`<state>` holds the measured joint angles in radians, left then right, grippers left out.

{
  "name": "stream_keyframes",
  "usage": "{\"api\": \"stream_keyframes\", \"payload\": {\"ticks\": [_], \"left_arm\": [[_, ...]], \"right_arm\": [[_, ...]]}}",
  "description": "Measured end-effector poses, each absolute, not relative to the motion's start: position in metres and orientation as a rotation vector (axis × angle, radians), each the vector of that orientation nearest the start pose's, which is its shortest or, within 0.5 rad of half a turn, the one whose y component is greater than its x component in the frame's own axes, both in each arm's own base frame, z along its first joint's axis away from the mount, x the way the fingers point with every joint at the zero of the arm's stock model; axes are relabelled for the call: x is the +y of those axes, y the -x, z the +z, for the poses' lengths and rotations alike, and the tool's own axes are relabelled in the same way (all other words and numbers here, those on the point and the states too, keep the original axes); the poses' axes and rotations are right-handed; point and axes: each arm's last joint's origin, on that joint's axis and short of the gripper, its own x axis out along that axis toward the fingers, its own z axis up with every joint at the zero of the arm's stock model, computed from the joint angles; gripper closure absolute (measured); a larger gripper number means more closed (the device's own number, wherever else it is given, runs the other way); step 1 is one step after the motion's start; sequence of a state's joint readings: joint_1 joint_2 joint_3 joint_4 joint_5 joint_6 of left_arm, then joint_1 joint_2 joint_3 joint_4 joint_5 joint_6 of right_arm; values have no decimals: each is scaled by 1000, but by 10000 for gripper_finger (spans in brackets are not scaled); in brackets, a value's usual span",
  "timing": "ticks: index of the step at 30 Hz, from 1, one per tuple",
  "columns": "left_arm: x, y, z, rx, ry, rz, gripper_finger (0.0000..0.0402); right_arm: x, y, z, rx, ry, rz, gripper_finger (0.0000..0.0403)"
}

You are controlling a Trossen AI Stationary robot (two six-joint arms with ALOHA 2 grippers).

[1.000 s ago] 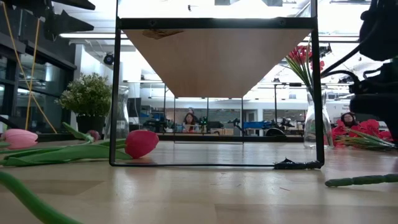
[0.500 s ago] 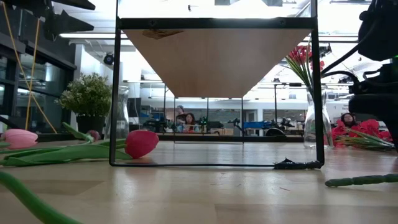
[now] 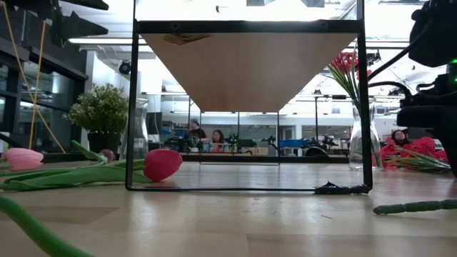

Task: Pick and place flowers into a vace then onto a shelf
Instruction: Put the red flowers into the right transparent vase

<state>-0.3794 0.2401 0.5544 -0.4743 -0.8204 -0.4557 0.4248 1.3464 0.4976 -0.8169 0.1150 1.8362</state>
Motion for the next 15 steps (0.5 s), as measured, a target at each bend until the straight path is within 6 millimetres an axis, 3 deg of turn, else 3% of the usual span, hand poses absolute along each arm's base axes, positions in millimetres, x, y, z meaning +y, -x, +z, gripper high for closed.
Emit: {"api": "stream_keyframes", "payload": {"ticks": [15], "left_arm": [[-4,-68,285,31,356,460,76]], "right_arm": [[64,-149,120,1208,-1021,-1174,387]]}}
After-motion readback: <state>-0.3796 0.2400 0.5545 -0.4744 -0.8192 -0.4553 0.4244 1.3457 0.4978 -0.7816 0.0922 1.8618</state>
